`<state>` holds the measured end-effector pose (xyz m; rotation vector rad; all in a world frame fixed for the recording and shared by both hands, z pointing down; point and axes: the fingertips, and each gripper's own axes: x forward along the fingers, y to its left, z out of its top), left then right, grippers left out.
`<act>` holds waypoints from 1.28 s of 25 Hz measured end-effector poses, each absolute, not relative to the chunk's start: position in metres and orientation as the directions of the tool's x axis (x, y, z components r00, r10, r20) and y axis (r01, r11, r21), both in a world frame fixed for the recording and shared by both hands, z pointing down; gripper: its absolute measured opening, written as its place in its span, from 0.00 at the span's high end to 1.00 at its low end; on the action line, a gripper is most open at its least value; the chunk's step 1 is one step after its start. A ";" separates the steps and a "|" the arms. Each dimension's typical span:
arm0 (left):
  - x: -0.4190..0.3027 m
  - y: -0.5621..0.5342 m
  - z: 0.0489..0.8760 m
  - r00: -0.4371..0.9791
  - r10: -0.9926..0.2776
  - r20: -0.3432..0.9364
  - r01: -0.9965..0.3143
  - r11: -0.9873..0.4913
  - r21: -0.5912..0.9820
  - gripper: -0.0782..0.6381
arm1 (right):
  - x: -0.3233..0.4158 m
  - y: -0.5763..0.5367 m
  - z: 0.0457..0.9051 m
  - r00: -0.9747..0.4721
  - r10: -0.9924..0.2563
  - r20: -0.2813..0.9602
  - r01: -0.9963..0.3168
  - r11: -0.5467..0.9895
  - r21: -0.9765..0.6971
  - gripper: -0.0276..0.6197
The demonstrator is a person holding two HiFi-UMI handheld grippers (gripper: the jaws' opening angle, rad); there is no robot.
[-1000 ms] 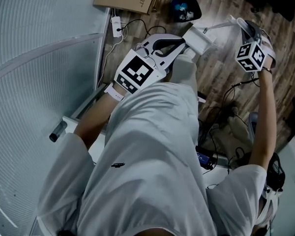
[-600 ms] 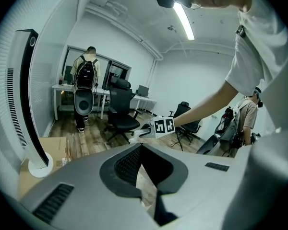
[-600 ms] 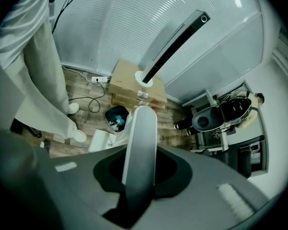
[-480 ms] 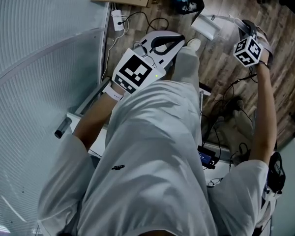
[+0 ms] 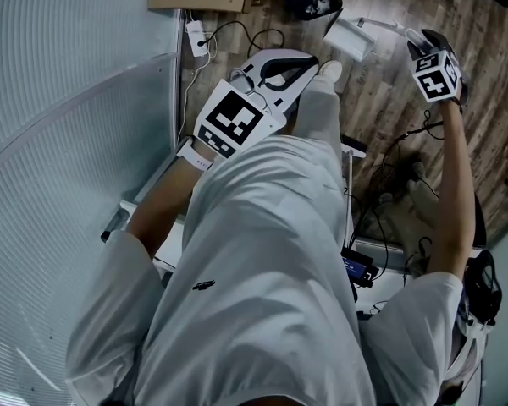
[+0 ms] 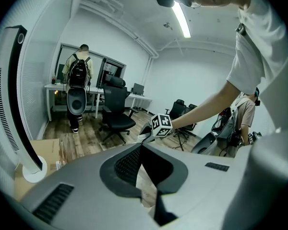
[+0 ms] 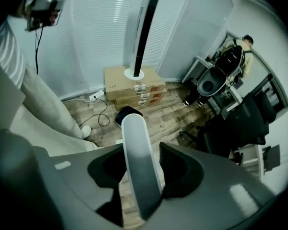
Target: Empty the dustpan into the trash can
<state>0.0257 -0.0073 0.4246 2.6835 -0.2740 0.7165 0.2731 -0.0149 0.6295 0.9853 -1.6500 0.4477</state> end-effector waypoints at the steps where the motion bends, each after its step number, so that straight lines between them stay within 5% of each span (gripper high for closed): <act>1: 0.027 -0.007 0.424 0.856 -0.094 0.509 -0.268 -0.922 0.280 0.88 | 0.275 -0.014 0.626 -0.066 -0.363 0.930 -0.815 0.557 0.159 0.65; 13: 0.035 -0.014 0.410 0.878 -0.101 0.468 -0.254 -0.927 0.277 0.88 | 0.266 -0.029 0.550 -0.140 -0.475 0.869 -0.878 0.465 0.113 0.59; 23: 0.025 -0.023 0.380 0.884 -0.161 0.438 -0.301 -0.914 0.272 0.88 | 0.215 -0.027 0.430 -0.245 -0.685 0.686 -0.928 0.371 0.039 0.60; 32: -0.024 -0.023 0.358 0.900 -0.202 0.388 -0.310 -0.920 0.241 0.88 | 0.134 -0.002 0.363 -0.229 -0.822 0.522 -0.964 0.267 -0.002 0.88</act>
